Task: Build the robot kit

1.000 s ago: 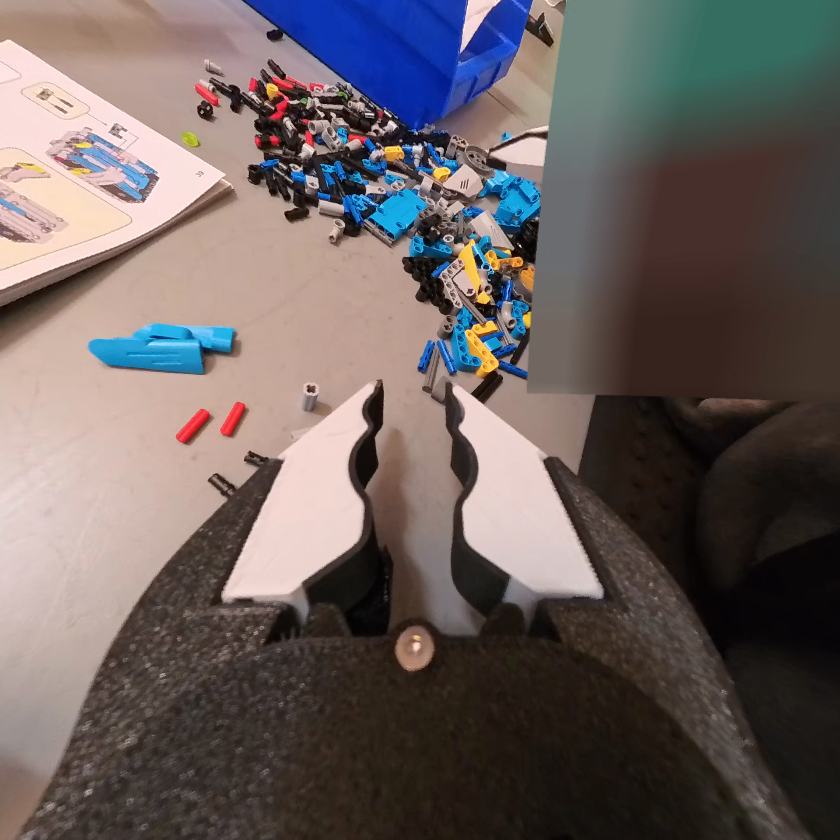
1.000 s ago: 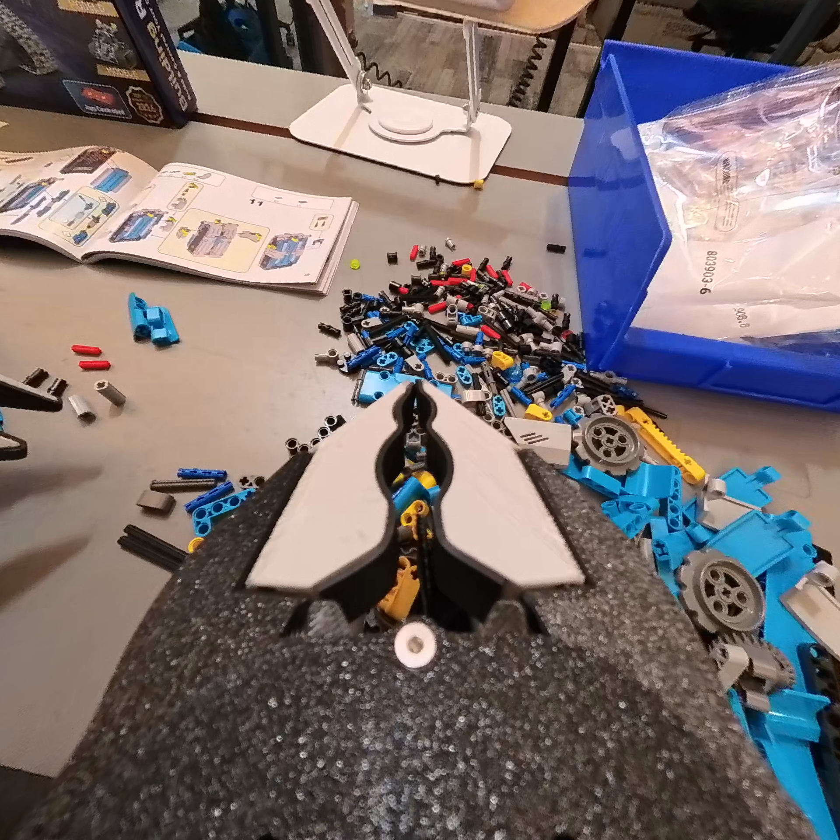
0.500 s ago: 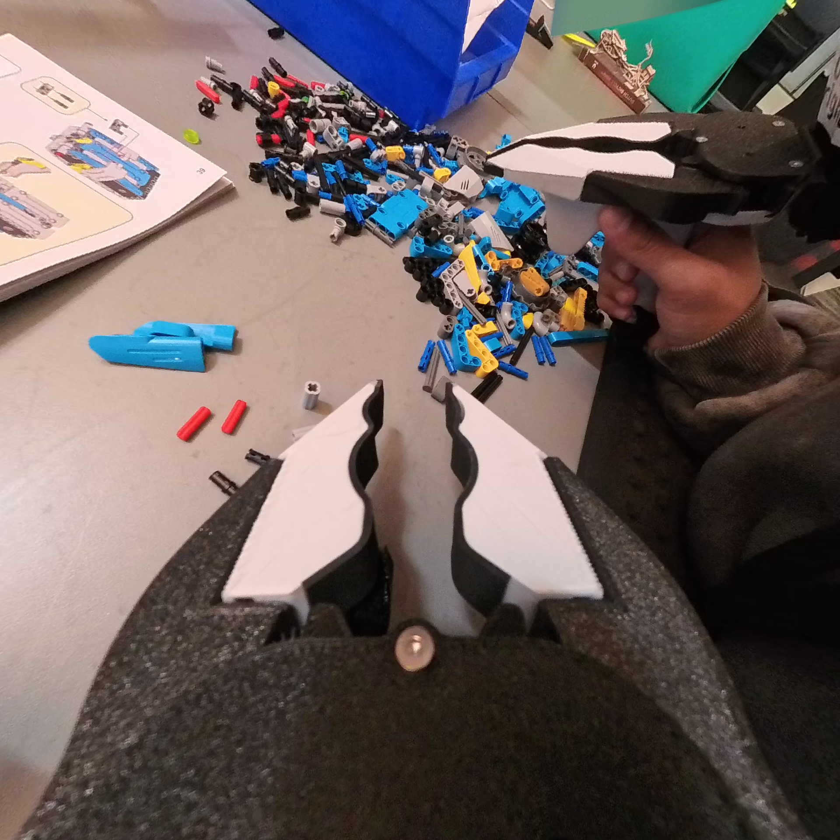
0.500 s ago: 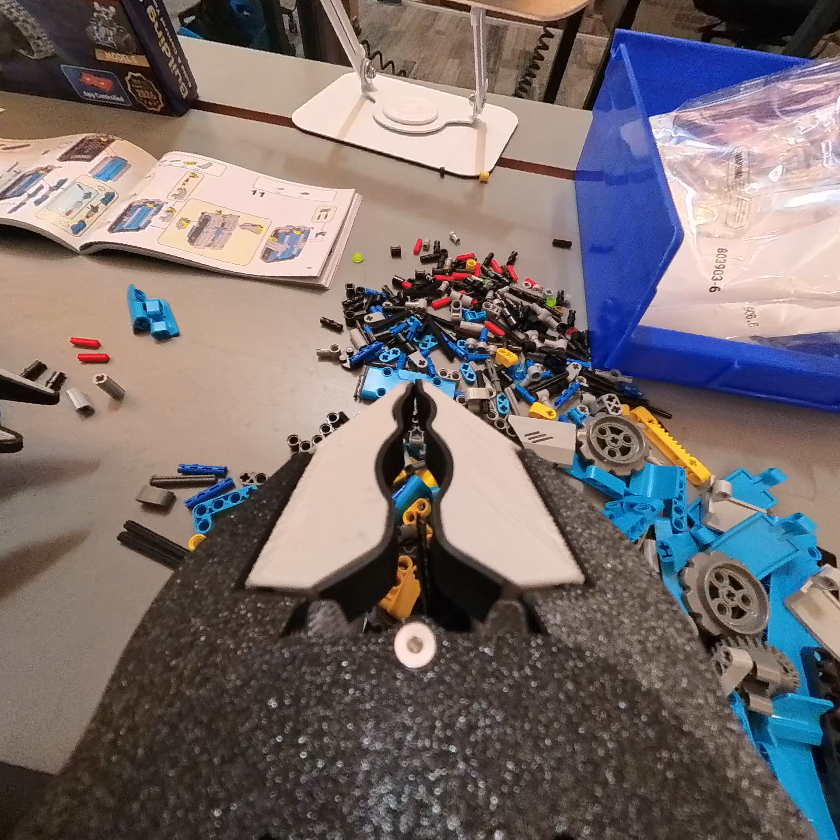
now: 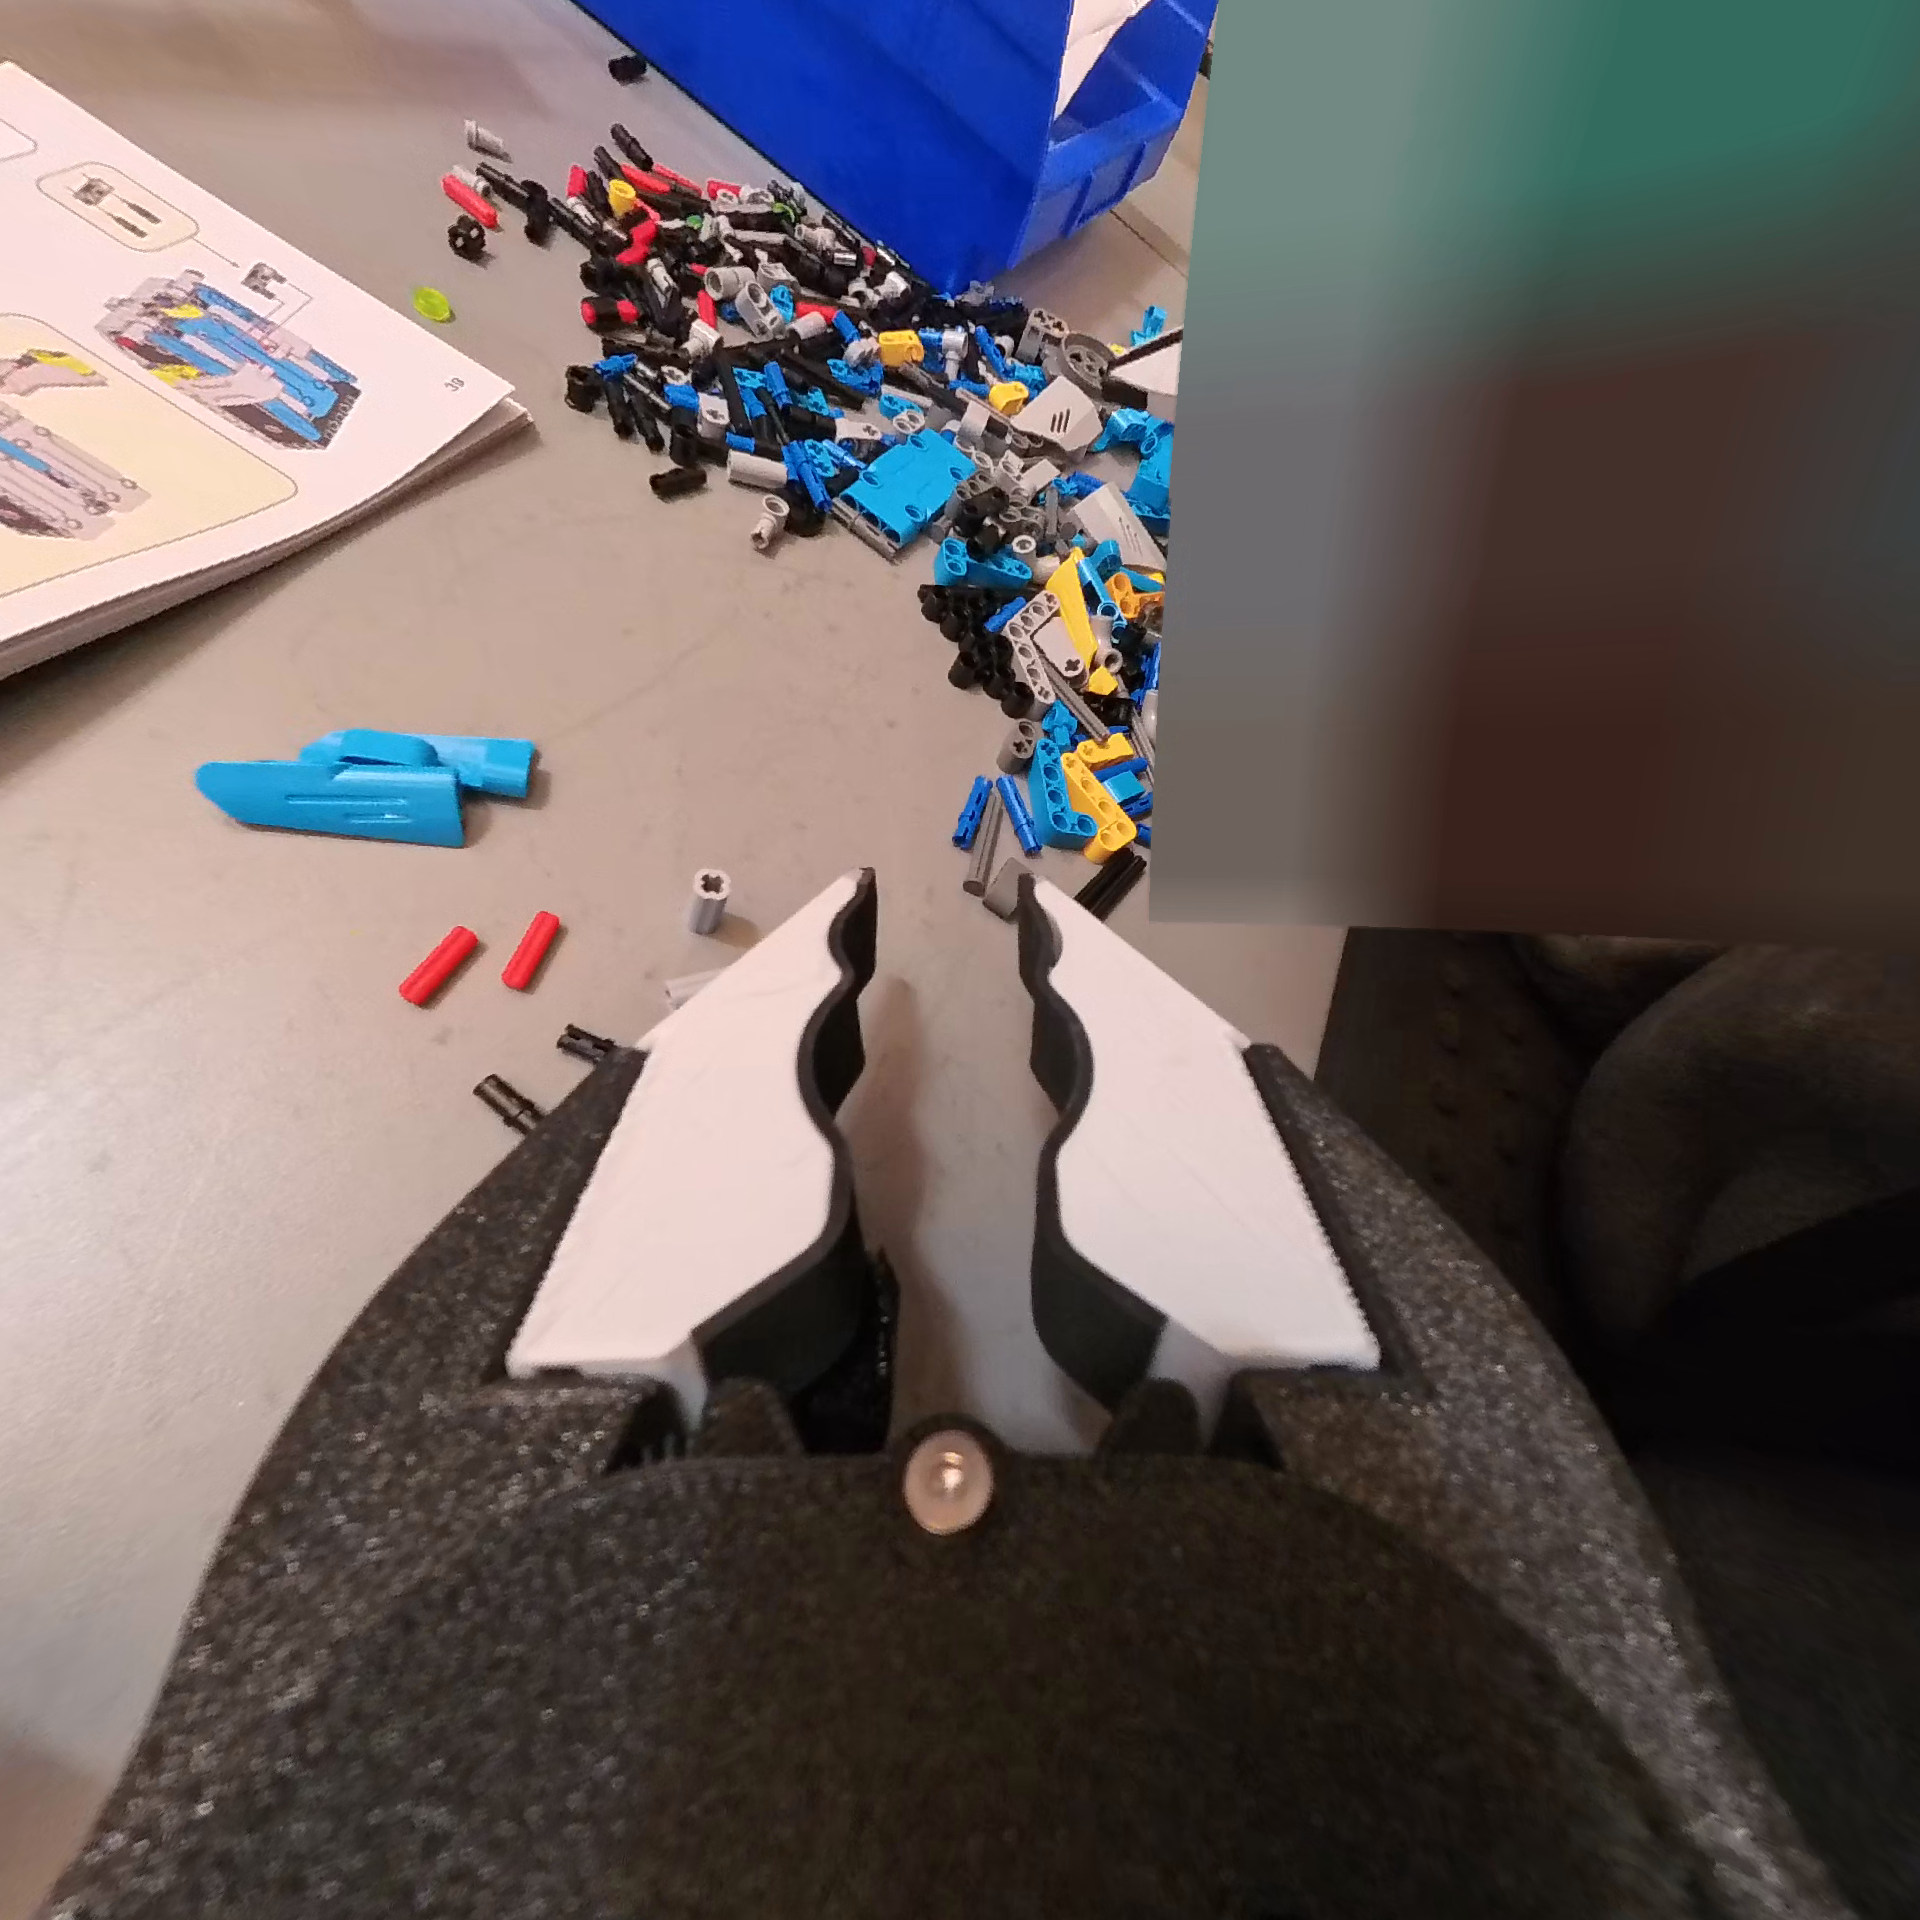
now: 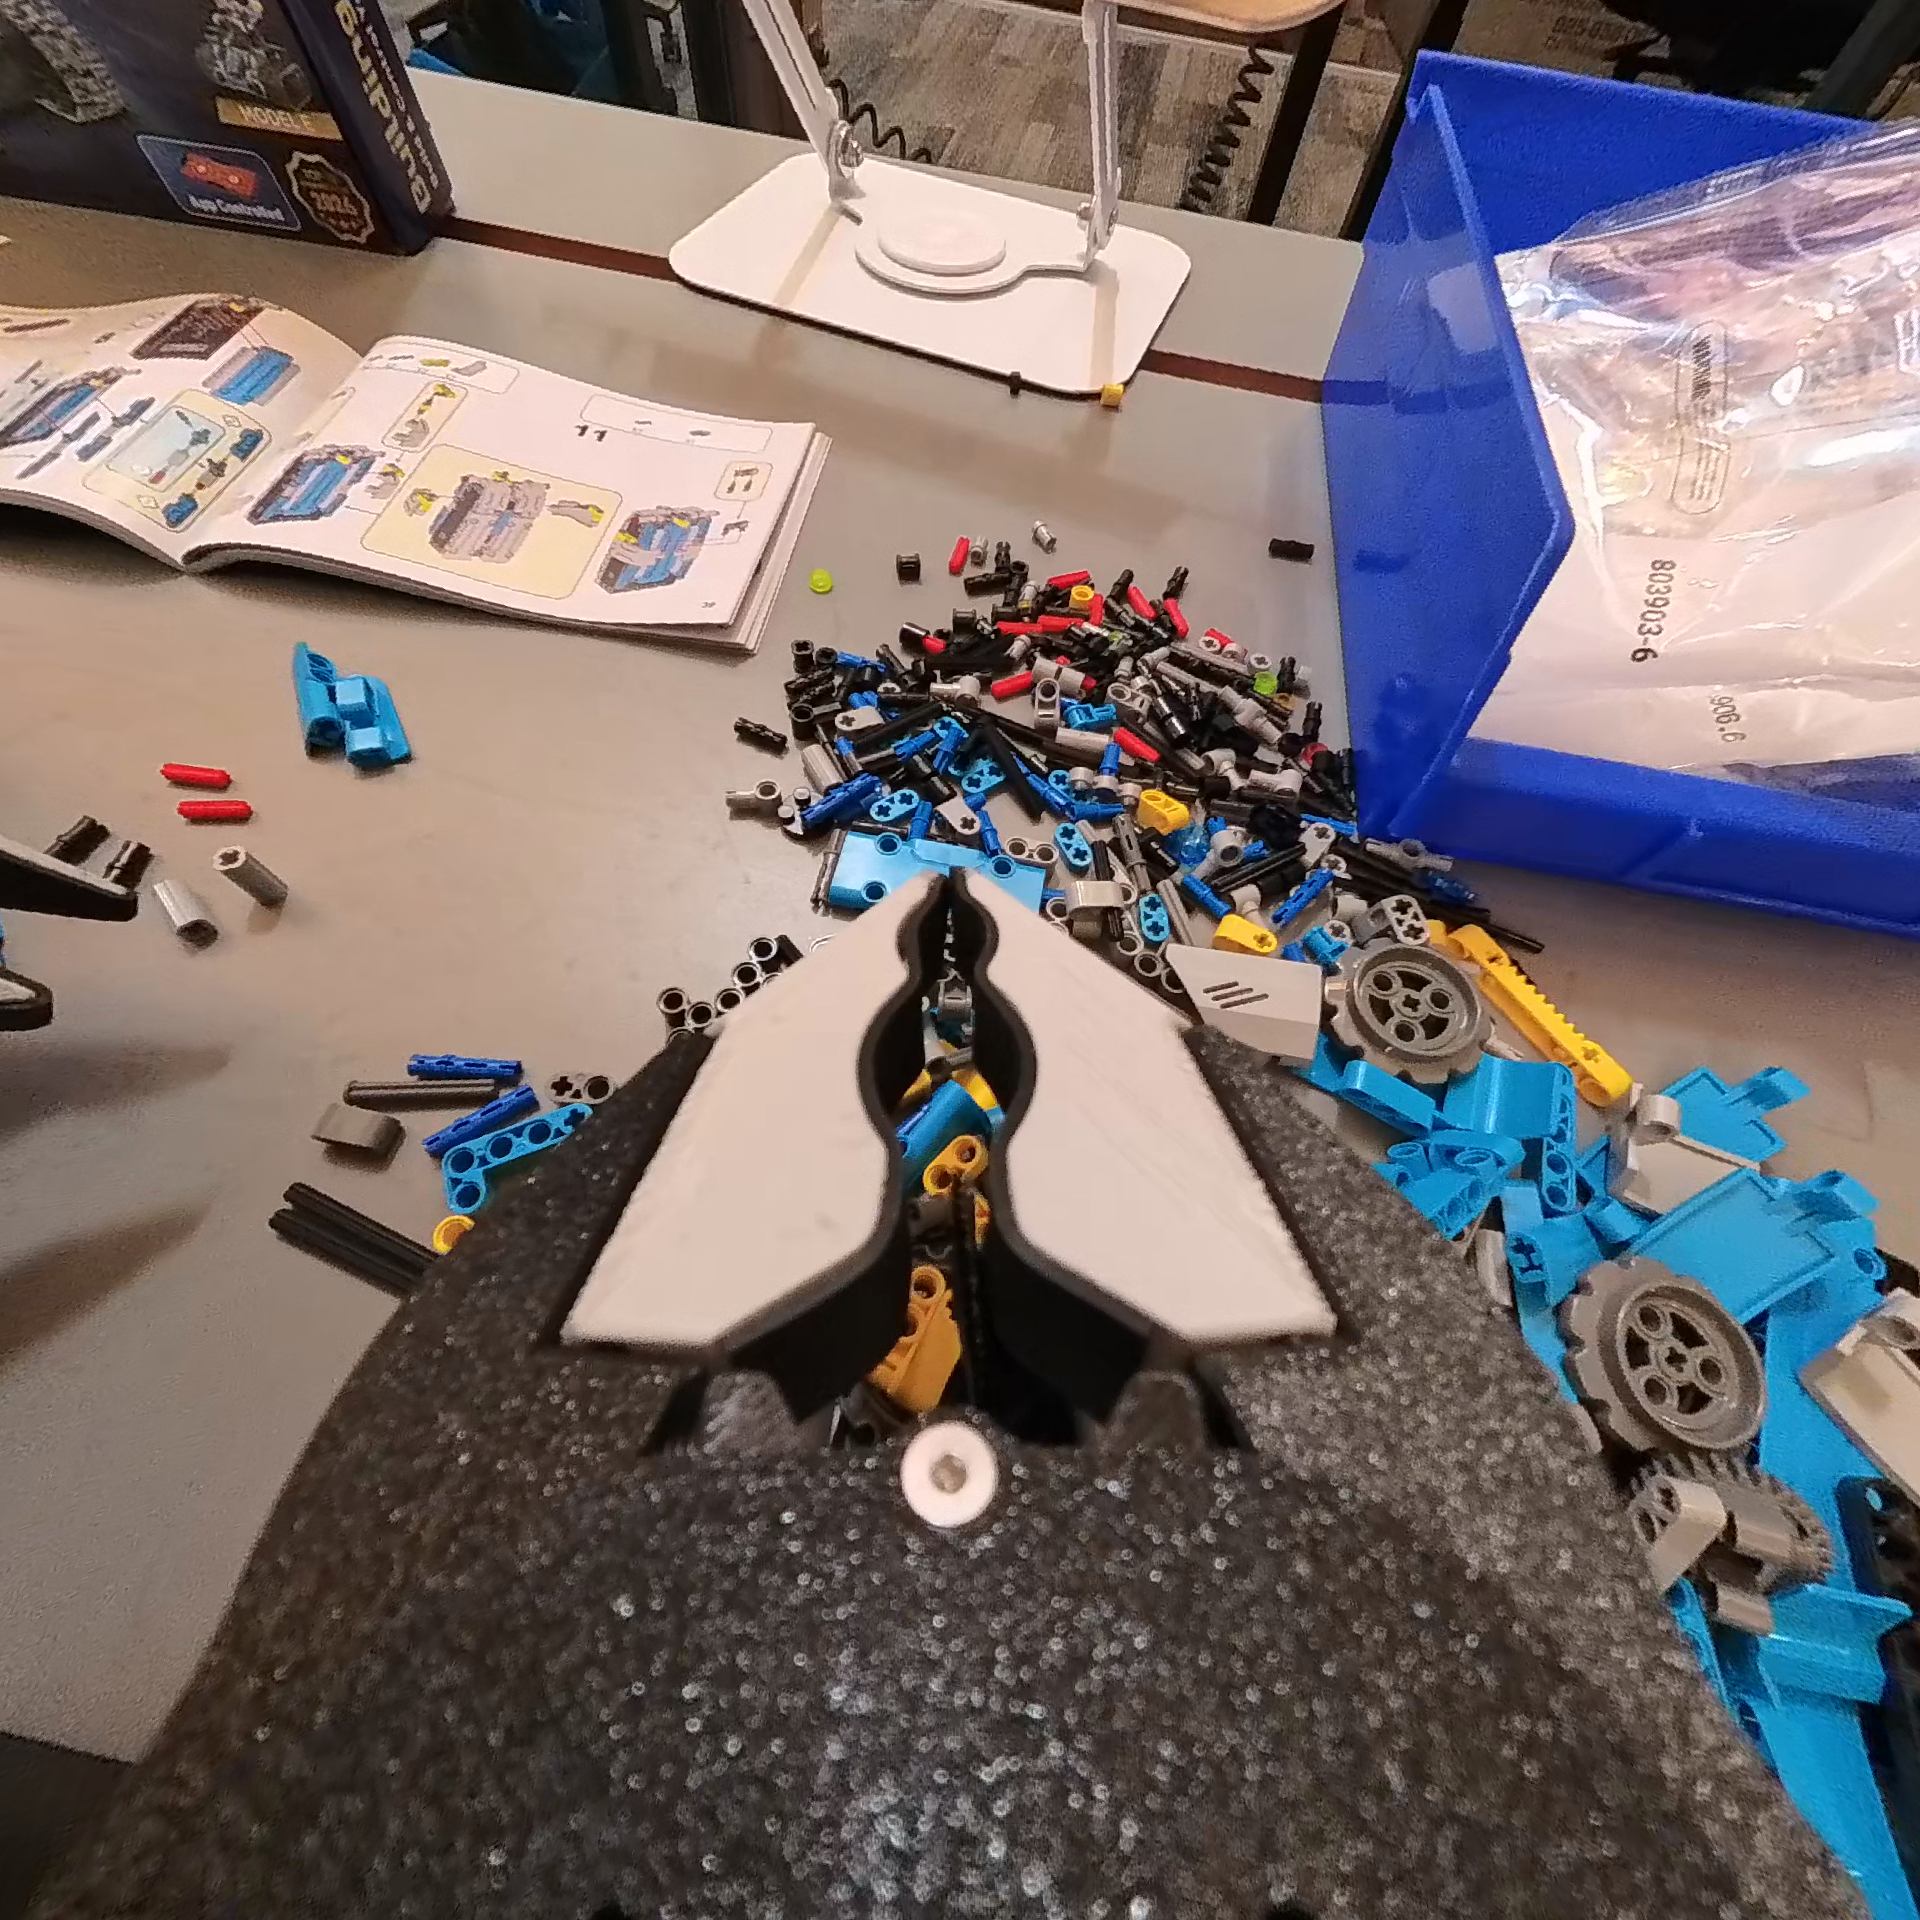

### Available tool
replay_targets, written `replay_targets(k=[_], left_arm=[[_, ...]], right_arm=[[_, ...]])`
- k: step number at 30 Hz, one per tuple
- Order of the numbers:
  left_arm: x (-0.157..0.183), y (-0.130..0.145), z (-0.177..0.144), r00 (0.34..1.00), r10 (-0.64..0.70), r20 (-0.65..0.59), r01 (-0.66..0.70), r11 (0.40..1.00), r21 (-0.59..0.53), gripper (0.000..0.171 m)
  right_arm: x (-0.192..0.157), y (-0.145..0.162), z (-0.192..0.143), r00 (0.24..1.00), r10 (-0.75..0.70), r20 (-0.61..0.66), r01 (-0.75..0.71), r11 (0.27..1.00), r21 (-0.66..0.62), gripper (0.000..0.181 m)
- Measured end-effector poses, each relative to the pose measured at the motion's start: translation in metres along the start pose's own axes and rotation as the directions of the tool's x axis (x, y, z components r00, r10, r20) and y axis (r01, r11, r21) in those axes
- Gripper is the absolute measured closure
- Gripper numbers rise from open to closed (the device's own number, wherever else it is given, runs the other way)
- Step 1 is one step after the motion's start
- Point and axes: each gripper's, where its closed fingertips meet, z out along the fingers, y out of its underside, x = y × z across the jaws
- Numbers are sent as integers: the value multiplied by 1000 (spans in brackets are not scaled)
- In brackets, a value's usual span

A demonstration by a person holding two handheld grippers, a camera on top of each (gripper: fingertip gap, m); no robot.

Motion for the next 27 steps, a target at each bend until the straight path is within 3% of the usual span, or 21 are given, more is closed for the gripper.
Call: replay_targets(k=[27], left_arm=[[-1, -2, -3, 999, -30, -21, 31, 999, 13, 145]], right_arm=[[0, 1, 2, 1000, -3, -5, 3, 1000, -8, 181]])
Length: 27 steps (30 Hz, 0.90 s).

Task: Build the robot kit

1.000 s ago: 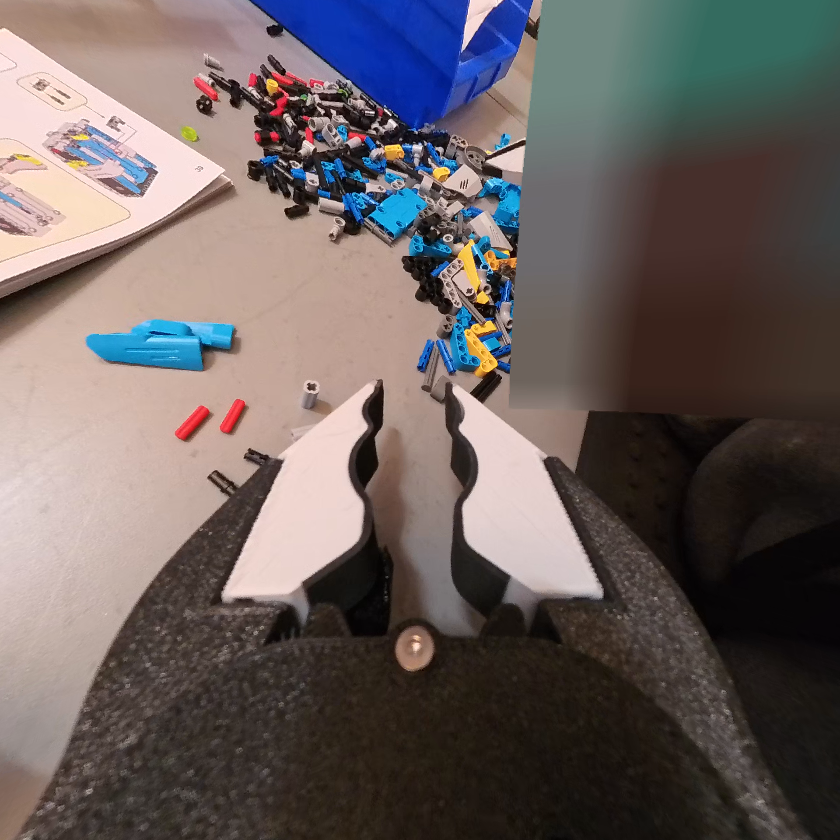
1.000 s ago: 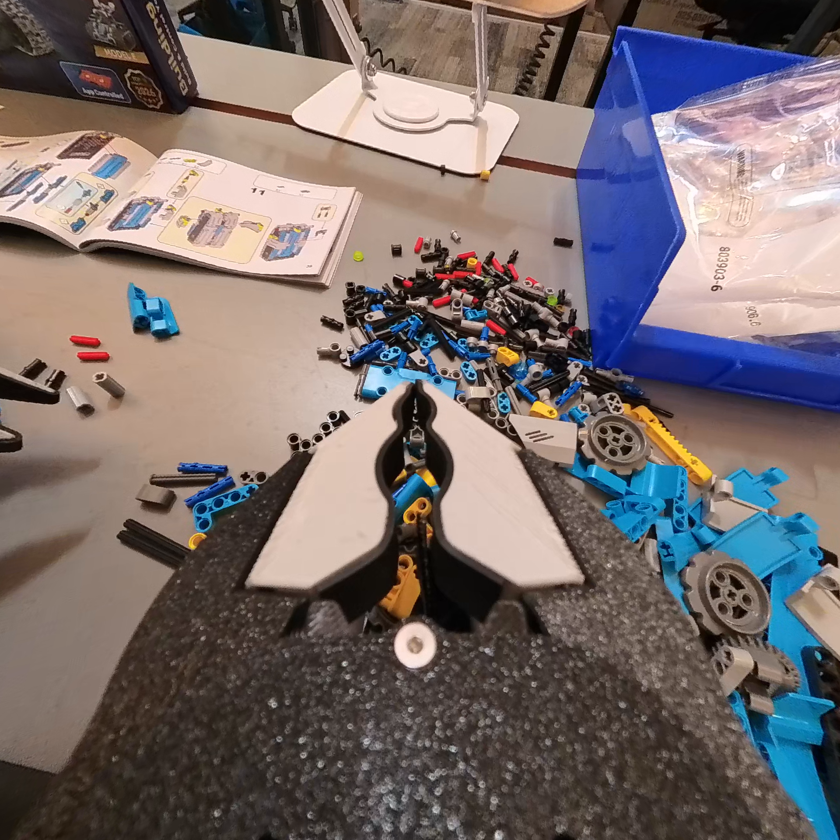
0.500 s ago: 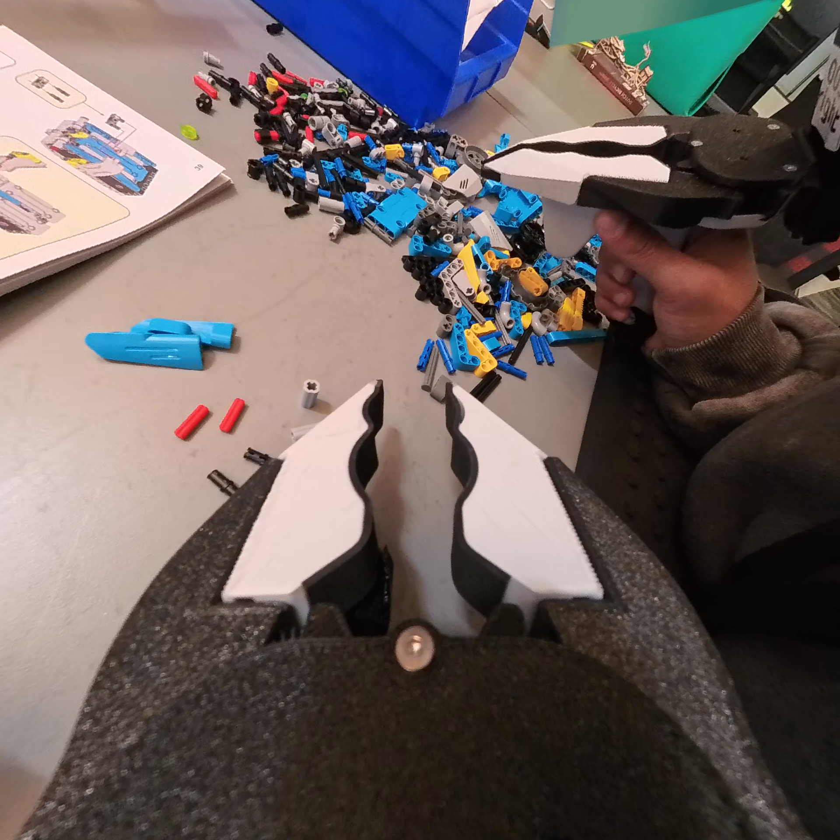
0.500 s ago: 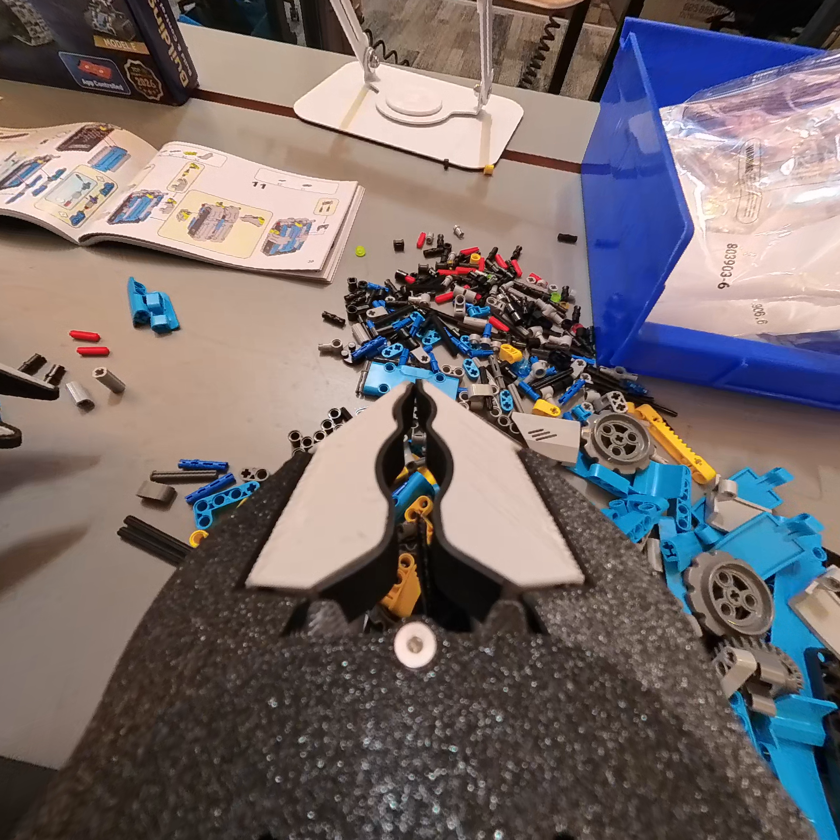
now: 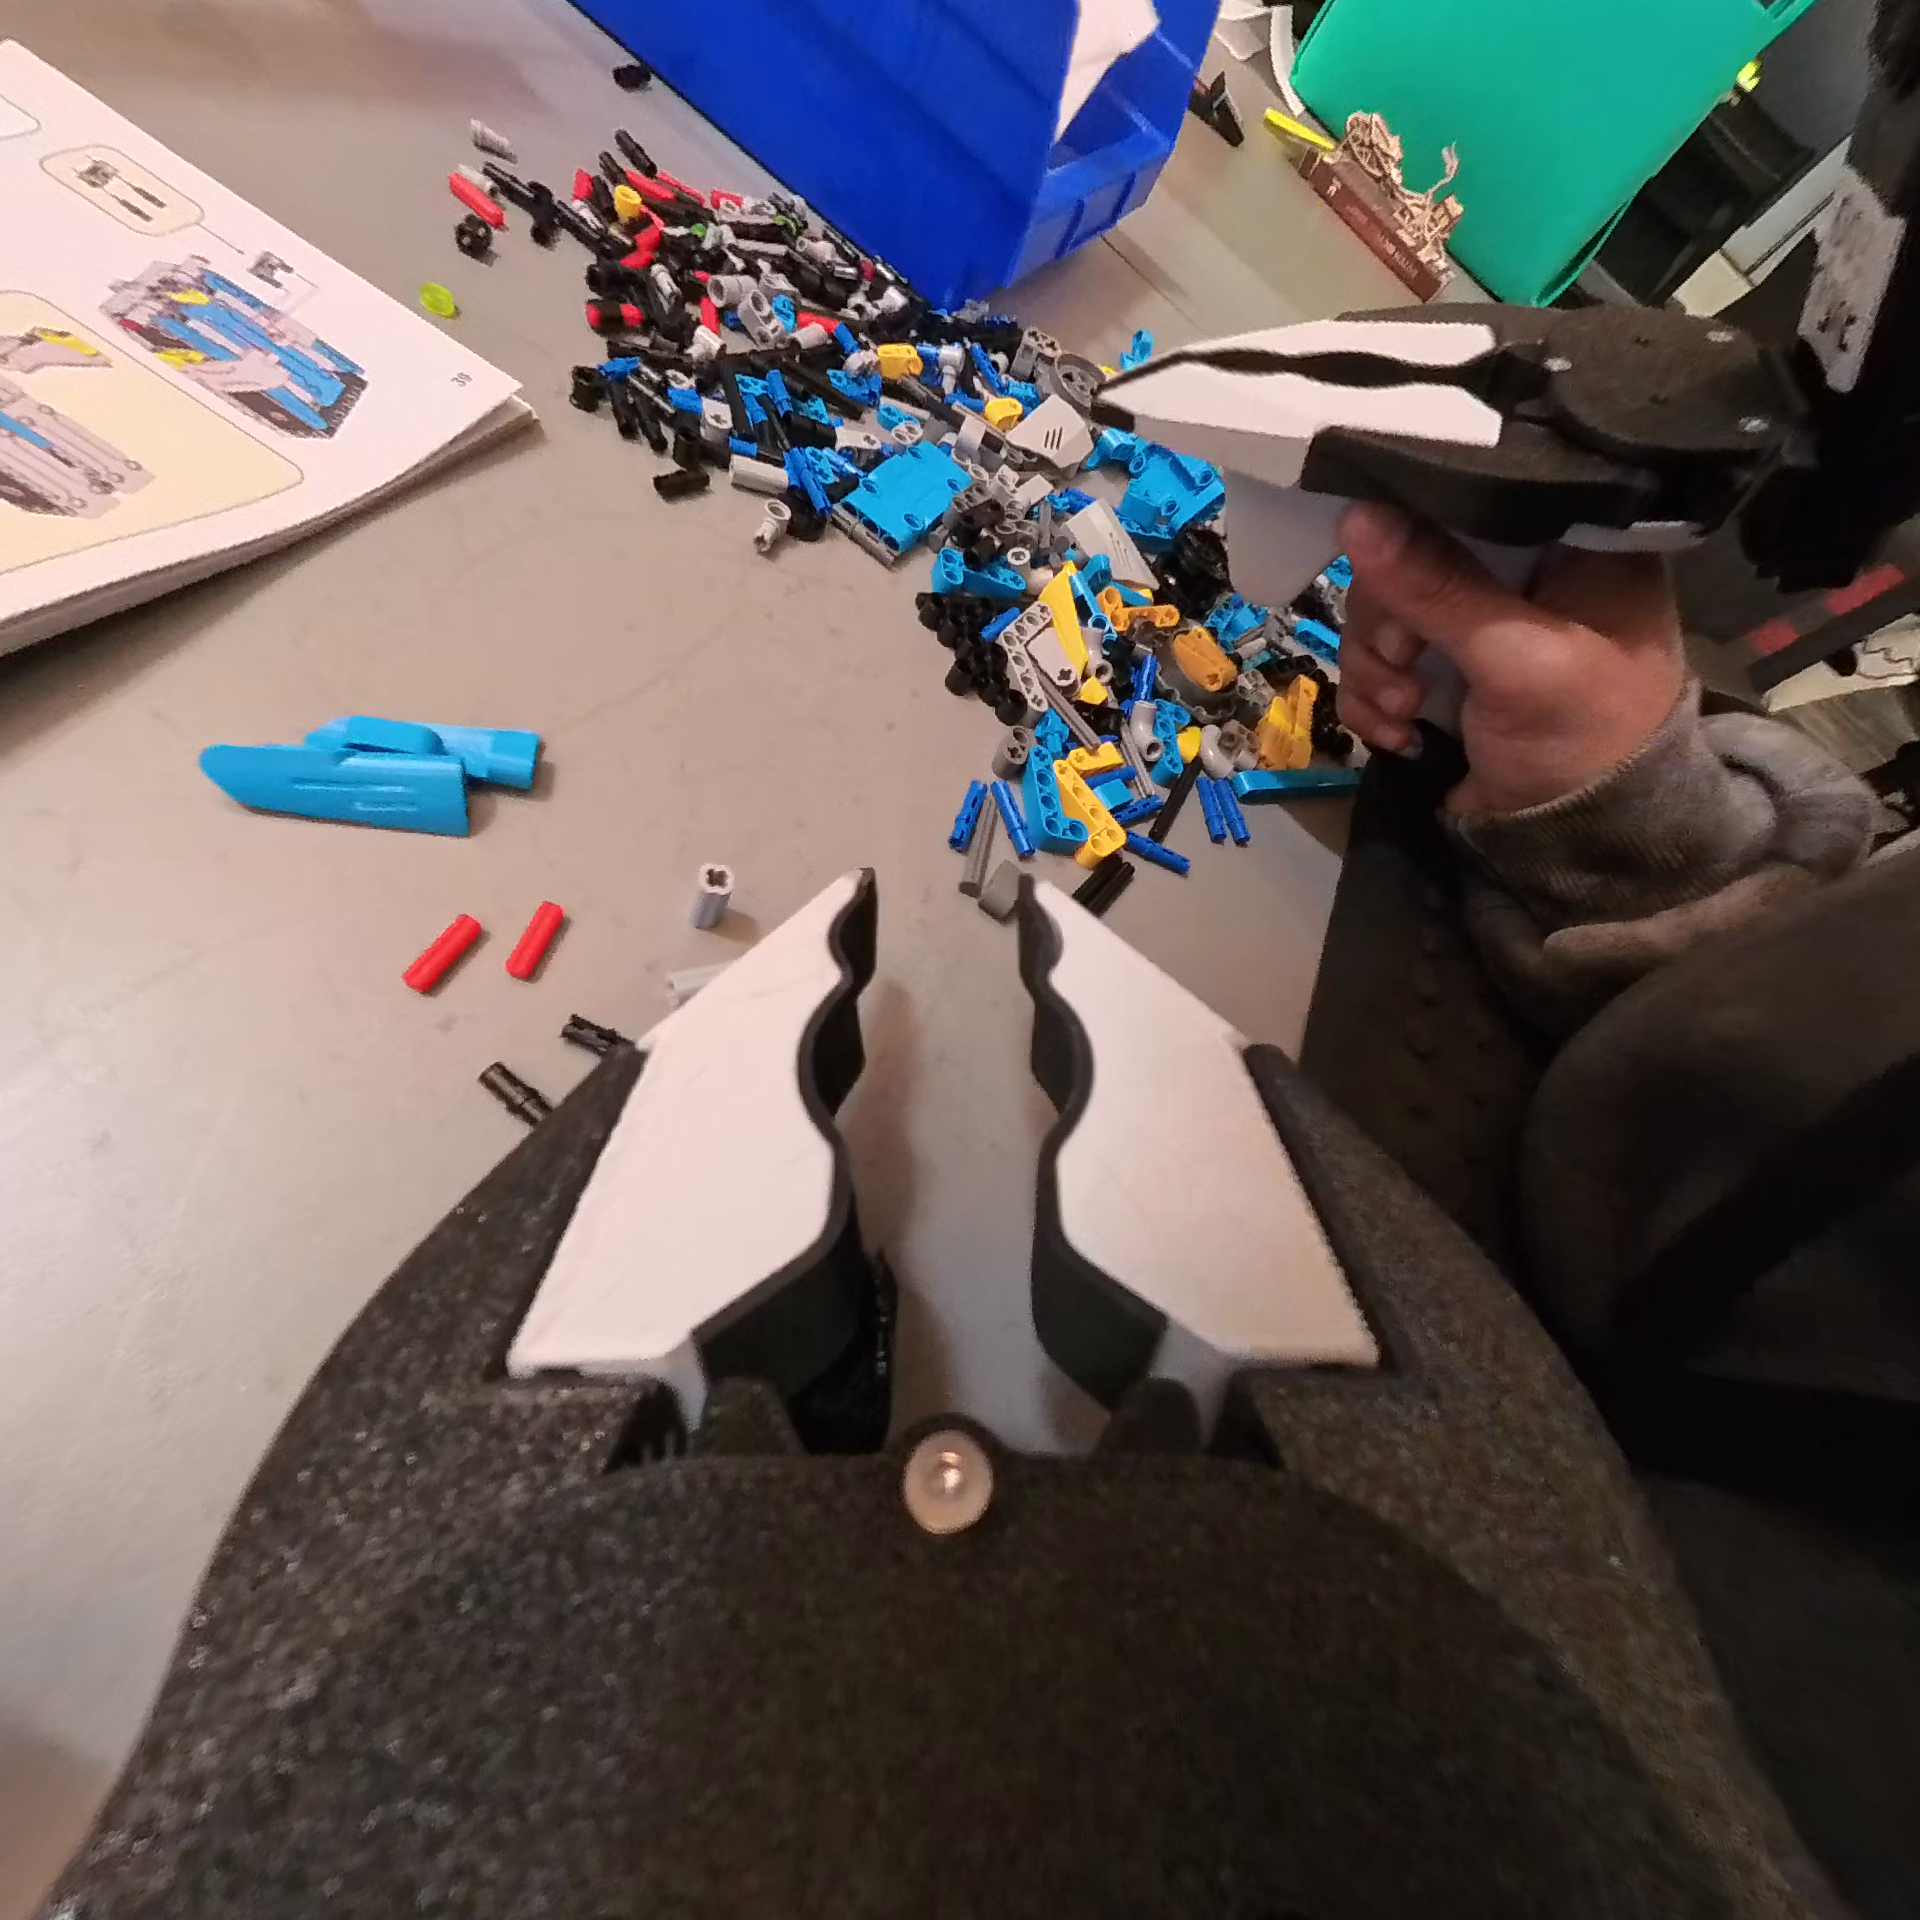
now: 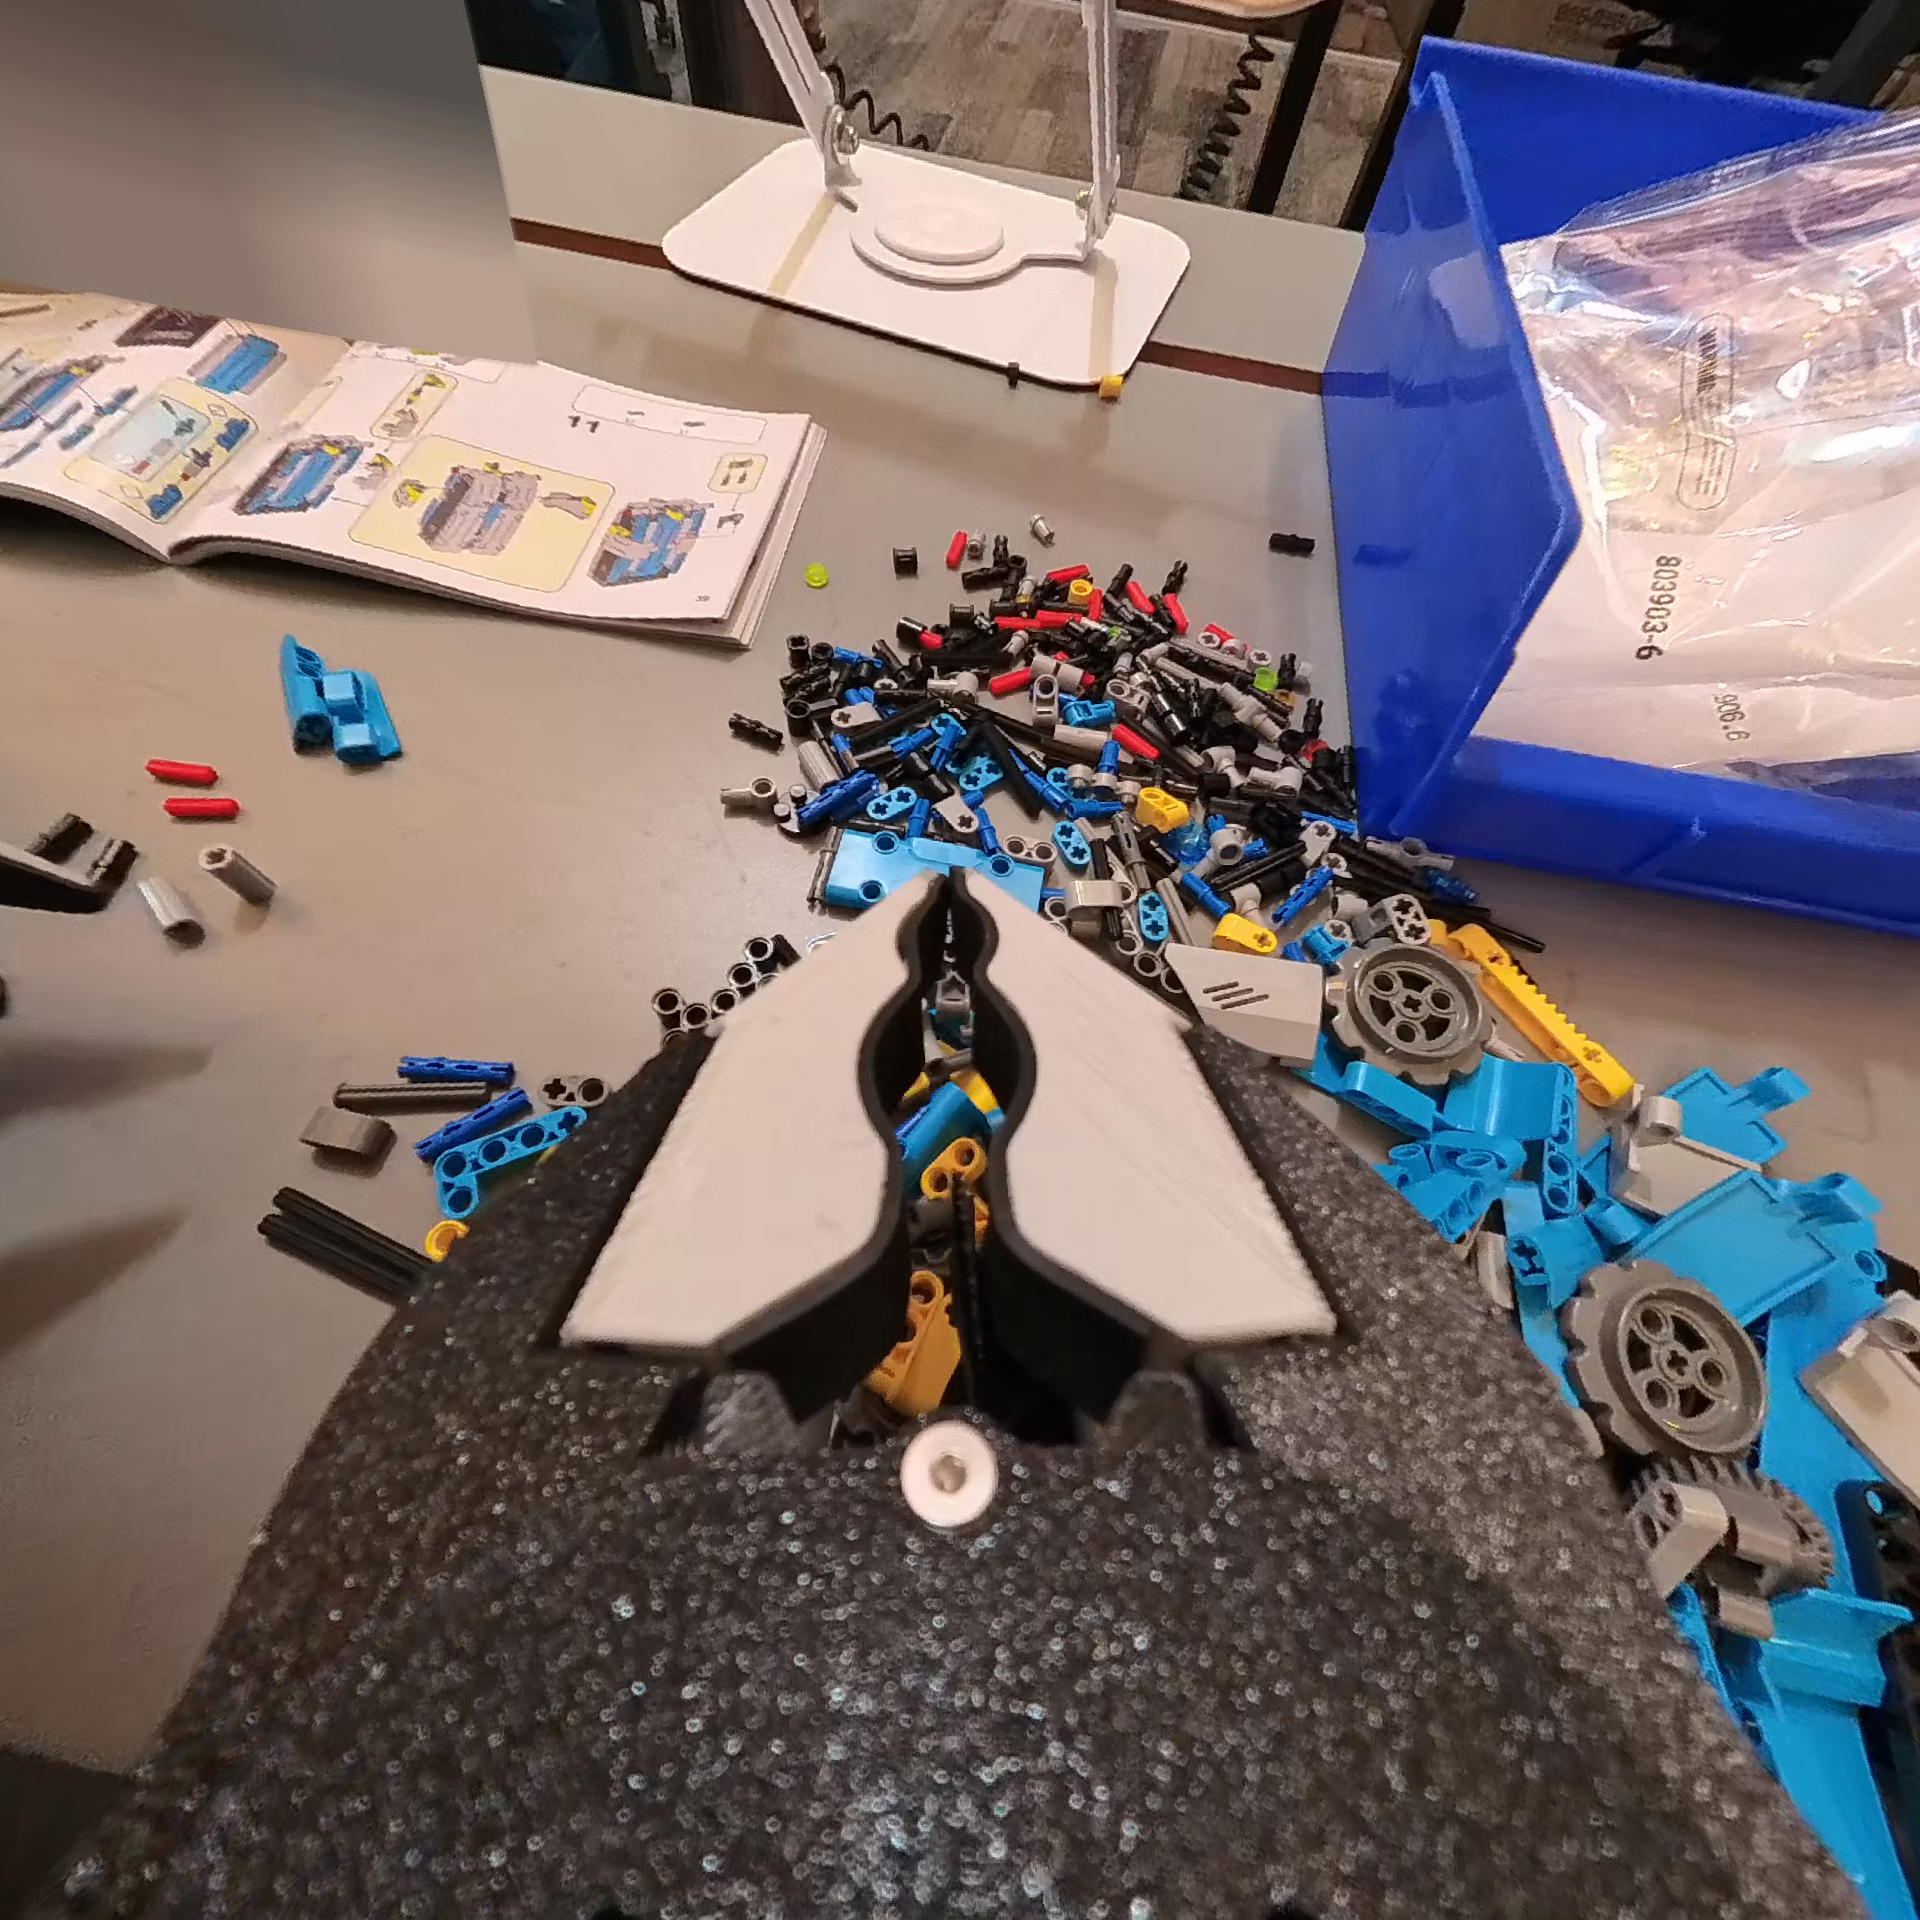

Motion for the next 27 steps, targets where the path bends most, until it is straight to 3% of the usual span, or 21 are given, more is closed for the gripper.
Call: replay_targets(k=[9, 27], left_arm=[[19, 13, -1, 993, -1, -119, -5, 999, -53, 145], [23, 18, -2, 991, 35, -132, -45, 996, -77, 145]], right_arm=[[1, 2, 6, 999, 37, 20, -37, 999, -13, 181], [-3, 2, 7, 999, 22, 36, -21, 1000, -17, 181]])
